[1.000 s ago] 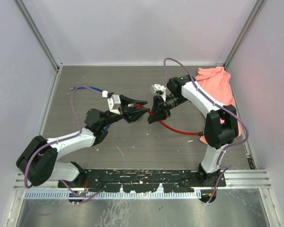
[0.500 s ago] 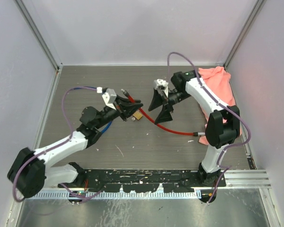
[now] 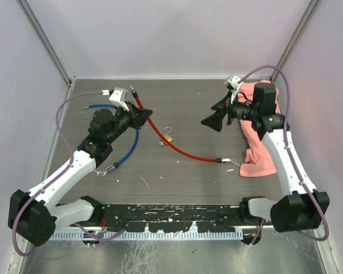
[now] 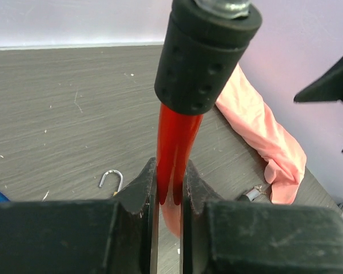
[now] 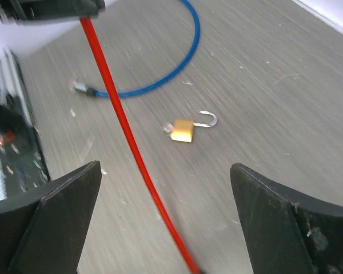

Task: Lock with the key
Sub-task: Adjust the lock.

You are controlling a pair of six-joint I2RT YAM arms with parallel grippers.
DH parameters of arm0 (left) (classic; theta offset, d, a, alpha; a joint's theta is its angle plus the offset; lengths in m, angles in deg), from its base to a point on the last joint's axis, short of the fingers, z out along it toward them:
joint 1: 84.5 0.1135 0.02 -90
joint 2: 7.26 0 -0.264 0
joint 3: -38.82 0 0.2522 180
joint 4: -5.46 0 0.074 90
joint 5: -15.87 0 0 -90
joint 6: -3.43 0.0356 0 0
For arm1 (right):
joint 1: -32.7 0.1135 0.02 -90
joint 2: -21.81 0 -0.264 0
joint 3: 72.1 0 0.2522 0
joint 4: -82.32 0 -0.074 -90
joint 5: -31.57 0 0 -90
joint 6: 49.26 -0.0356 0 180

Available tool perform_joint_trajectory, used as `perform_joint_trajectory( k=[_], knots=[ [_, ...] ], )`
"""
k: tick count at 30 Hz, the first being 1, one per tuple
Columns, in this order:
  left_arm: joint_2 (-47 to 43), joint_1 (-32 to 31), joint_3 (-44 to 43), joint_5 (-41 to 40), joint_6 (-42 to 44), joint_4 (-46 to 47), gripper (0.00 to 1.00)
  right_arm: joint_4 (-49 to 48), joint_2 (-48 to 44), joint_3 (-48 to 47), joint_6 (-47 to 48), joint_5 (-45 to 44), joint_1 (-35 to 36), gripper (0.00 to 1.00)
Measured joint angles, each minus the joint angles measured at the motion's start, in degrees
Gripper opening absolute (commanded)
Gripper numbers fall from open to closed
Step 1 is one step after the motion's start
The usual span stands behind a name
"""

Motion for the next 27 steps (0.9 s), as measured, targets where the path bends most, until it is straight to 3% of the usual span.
perform_joint_trajectory(
  k=[4,9,21,27],
  knots=[
    [2.5,0.4,-2.8,-0.9,-1.7,-2.8,0.0,-18.7,-4.4,13.8,-24.0,-1.1,0.0,0.97],
    [4.0,0.5,-4.2,-1.4,-3.1,-3.9,0.0,-26.2,-5.0,23.3,-42.6,-4.5,0.0,0.94],
    [4.3,0.5,-6.1,-2.8,-5.6,-6.8,0.0,-29.2,-7.1,31.7,-66.2,-5.2,-0.1,0.91],
    [6.1,0.5,-9.7,-3.5,-6.1,-6.8,0.0,-29.1,-5.6,32.6,-73.0,-5.3,-0.1,0.9]
  ],
)
